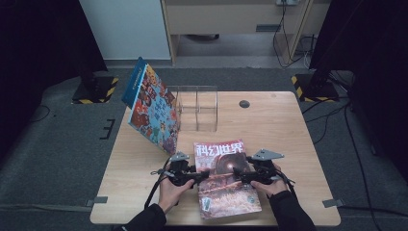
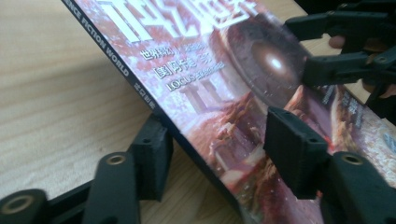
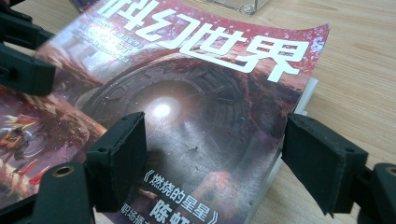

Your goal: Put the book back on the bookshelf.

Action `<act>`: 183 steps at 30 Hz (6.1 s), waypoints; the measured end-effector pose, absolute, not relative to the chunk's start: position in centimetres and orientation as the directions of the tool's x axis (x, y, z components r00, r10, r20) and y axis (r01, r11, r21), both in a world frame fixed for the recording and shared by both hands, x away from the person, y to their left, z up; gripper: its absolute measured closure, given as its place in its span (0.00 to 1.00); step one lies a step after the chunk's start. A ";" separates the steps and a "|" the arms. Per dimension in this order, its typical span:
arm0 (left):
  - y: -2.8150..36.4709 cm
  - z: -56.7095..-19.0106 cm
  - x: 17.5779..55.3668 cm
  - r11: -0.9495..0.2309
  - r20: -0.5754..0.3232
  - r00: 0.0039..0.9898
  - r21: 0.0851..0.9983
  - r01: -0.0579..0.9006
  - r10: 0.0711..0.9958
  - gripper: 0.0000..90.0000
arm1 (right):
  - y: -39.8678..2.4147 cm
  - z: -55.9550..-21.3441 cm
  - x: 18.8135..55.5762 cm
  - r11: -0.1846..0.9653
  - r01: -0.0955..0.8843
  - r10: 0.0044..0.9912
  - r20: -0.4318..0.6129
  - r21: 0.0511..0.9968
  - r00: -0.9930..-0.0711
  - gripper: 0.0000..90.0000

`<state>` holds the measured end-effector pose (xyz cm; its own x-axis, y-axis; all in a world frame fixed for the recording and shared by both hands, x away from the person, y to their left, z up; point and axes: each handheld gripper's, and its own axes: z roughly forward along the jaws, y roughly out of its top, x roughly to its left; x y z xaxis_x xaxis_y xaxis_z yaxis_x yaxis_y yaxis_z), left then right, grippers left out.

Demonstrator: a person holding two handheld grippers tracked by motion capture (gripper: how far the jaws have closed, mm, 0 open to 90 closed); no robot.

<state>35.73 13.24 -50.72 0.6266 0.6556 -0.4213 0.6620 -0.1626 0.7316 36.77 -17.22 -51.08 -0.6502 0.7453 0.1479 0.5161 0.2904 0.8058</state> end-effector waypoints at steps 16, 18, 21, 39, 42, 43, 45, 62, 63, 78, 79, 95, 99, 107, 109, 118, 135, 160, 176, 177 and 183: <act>12.1 -50.0 37.7 -0.220 -0.409 0.660 0.721 0.657 0.630 0.62 | -17.2 -51.1 36.8 0.300 0.503 0.738 0.138 0.810 -0.661 0.25; 12.2 -50.2 38.2 -0.214 -0.437 0.648 0.702 0.679 0.624 0.63 | -17.2 -51.1 36.8 0.301 0.501 0.737 0.135 0.811 -0.662 0.25; 12.4 -50.3 38.9 -0.214 -0.473 0.639 0.678 0.704 0.607 0.65 | -17.2 -51.1 36.8 0.301 0.502 0.737 0.137 0.811 -0.662 0.25; 12.4 -49.9 42.1 -0.208 -0.530 0.613 0.632 0.746 0.587 0.71 | -17.3 -51.1 36.8 0.304 0.500 0.731 0.138 0.811 -0.668 0.25; 12.3 -49.8 42.0 -0.212 -0.521 0.618 0.639 0.740 0.589 0.71 | -17.3 -51.1 36.8 0.305 0.500 0.731 0.137 0.811 -0.668 0.25; 12.4 -49.8 42.0 -0.209 -0.523 0.618 0.639 0.740 0.587 0.72 | -17.3 -51.1 36.8 0.305 0.500 0.731 0.137 0.811 -0.668 0.25; 12.4 -49.7 42.0 -0.203 -0.527 0.616 0.640 0.741 0.586 0.73 | -17.3 -51.1 36.8 0.305 0.500 0.731 0.137 0.811 -0.668 0.25; 12.3 -48.5 40.9 -0.214 -0.471 0.659 0.694 0.687 0.586 0.79 | -17.1 -51.0 37.2 0.314 0.500 0.727 0.135 0.807 -0.674 0.22; 12.3 -48.3 40.8 -0.216 -0.465 0.664 0.700 0.681 0.585 0.79 | -17.1 -50.9 37.3 0.316 0.498 0.724 0.133 0.808 -0.676 0.22; 12.4 -44.9 39.0 -0.171 -0.434 0.739 0.793 0.585 0.515 0.87 | -17.3 -49.4 38.5 0.200 0.475 0.714 0.205 0.857 -0.669 0.22; 12.4 -44.6 38.9 -0.163 -0.436 0.744 0.799 0.579 0.506 0.88 | -17.5 -49.2 38.6 0.179 0.473 0.713 0.218 0.863 -0.666 0.22; 12.2 -42.8 37.9 -0.146 -0.409 0.802 0.847 0.511 0.436 0.91 | -18.0 -48.6 38.8 0.045 0.508 0.578 0.392 0.860 -0.716 0.21; 12.3 -42.8 37.9 -0.150 -0.399 0.811 0.854 0.499 0.429 0.91 | -18.1 -49.4 39.0 0.044 0.566 0.528 0.462 0.823 -0.713 0.18; 12.4 -42.8 37.9 -0.154 -0.392 0.811 0.855 0.495 0.433 0.91 | -17.6 -49.7 38.8 0.079 0.586 0.453 0.494 0.806 -0.742 0.31; 12.5 -42.8 38.0 -0.151 -0.394 0.805 0.853 0.500 0.444 0.91 | -17.9 -49.4 38.7 0.070 0.588 0.446 0.502 0.806 -0.741 0.39; 13.1 -42.3 38.1 -0.122 -0.392 0.796 0.861 0.494 0.461 0.91 | -18.5 -47.5 38.6 0.050 0.552 0.422 0.483 0.832 -0.767 0.68; 14.1 -38.8 37.5 -0.073 -0.292 0.844 0.930 0.361 0.451 0.92 | -18.3 -41.1 38.8 0.055 0.394 0.407 0.340 0.917 -0.848 0.90; 13.9 -37.0 36.7 -0.163 -0.178 0.872 0.946 0.279 0.456 0.86 | -19.7 -41.6 38.0 0.039 0.298 0.440 0.252 0.954 -0.862 0.74; 13.9 -34.3 37.0 -0.242 -0.090 0.901 0.948 0.208 0.425 0.81 | -19.9 -41.7 37.8 0.054 0.294 0.400 0.249 0.954 -0.882 0.79; 13.9 -34.0 37.0 -0.248 -0.080 0.903 0.948 0.201 0.423 0.81 | -19.9 -41.8 37.8 0.056 0.293 0.399 0.248 0.954 -0.883 0.79; 13.6 -32.7 37.1 -0.298 -0.050 0.906 0.936 0.189 0.420 0.80 | -19.7 -41.8 37.8 0.066 0.293 0.400 0.243 0.954 -0.884 0.78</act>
<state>37.13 13.65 -32.74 0.9063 0.4197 -0.0499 0.1893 -0.2976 0.9357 37.79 -19.71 -41.76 -0.8836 0.3999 0.2434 0.2926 0.0658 0.9540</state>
